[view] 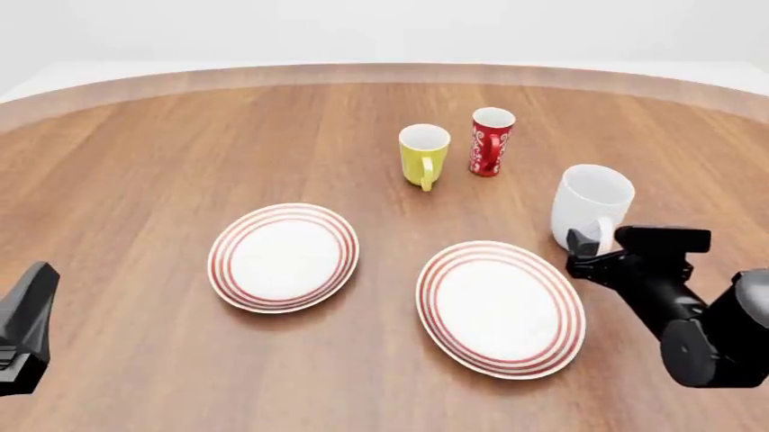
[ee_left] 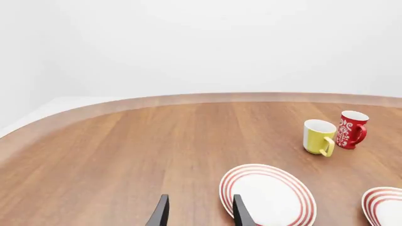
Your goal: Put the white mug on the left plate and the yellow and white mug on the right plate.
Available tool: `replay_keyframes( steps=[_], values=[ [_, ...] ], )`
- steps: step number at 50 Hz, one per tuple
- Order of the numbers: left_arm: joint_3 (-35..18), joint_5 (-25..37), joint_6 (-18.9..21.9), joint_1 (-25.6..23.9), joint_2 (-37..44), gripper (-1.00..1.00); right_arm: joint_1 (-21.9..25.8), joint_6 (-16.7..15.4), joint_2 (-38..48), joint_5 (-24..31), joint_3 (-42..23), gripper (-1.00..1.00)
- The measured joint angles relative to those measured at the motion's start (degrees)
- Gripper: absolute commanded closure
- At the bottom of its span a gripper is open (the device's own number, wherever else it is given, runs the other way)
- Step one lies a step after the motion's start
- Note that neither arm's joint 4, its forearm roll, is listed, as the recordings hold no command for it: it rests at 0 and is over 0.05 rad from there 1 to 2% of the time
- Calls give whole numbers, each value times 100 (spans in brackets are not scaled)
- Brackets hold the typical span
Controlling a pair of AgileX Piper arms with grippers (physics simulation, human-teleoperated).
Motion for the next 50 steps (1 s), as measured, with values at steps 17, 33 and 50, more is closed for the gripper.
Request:
replay_keyframes(
  steps=[17,33,50],
  values=[
    [0,0,0,0,0,-100,12,-16,181,-40,-82,100],
    [0,0,0,0,0,-100,23,-82,113,-30,-26,100],
    [0,0,0,0,0,-100,61,-198,-560,283,136,100]
  ],
)
